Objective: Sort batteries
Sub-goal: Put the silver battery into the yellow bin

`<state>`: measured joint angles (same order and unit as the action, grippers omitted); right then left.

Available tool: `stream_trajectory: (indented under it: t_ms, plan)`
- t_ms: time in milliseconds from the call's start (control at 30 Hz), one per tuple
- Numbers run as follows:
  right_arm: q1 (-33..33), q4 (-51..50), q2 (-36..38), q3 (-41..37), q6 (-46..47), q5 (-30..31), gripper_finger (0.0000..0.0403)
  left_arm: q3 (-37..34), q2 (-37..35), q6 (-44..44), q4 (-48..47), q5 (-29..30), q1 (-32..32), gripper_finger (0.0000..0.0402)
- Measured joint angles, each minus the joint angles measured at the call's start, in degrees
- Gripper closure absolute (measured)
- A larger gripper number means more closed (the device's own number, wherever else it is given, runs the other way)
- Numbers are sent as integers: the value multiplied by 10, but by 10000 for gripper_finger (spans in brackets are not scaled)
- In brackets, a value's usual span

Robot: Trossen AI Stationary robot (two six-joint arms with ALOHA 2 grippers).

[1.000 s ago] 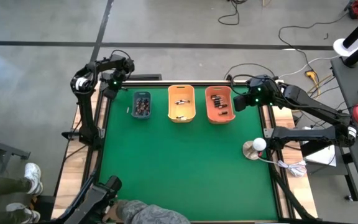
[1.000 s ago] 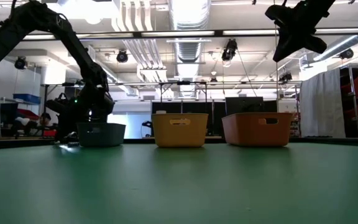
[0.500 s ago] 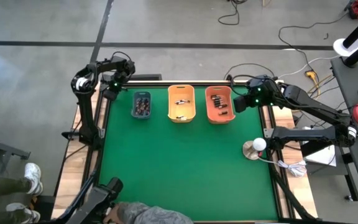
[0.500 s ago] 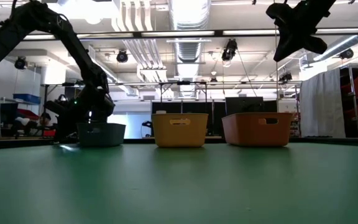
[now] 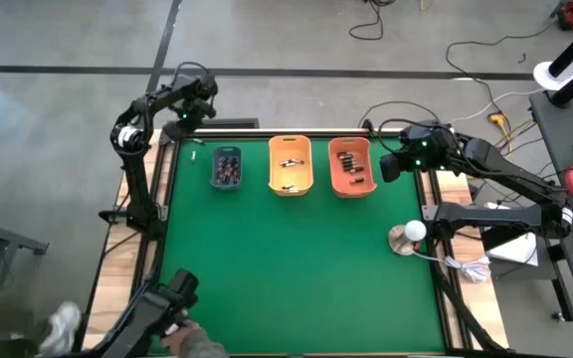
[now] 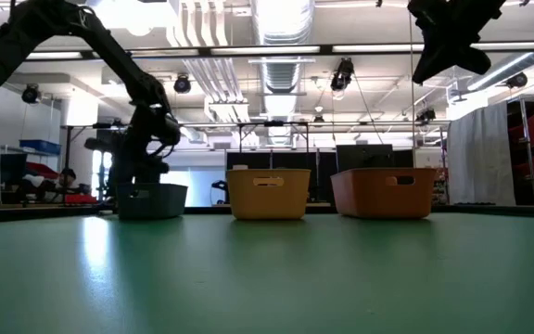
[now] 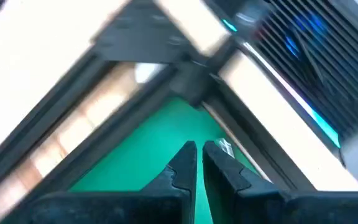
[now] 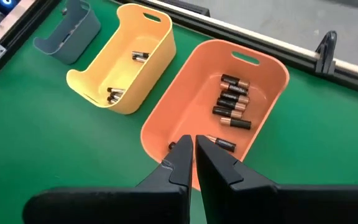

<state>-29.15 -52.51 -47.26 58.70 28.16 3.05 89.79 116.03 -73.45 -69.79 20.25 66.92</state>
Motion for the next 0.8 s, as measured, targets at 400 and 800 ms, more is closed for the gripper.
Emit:
stream_trajectory:
  t_ms: [400, 800]
  plan:
    - [0, -49, 25, 0, -46, -1, 390, -44, 0, 317, 104, -185, -44, 311]
    - [0, -47, 49, 0, -11, -36, 390, -112, -4, 70, 189, -153, -13, 224]
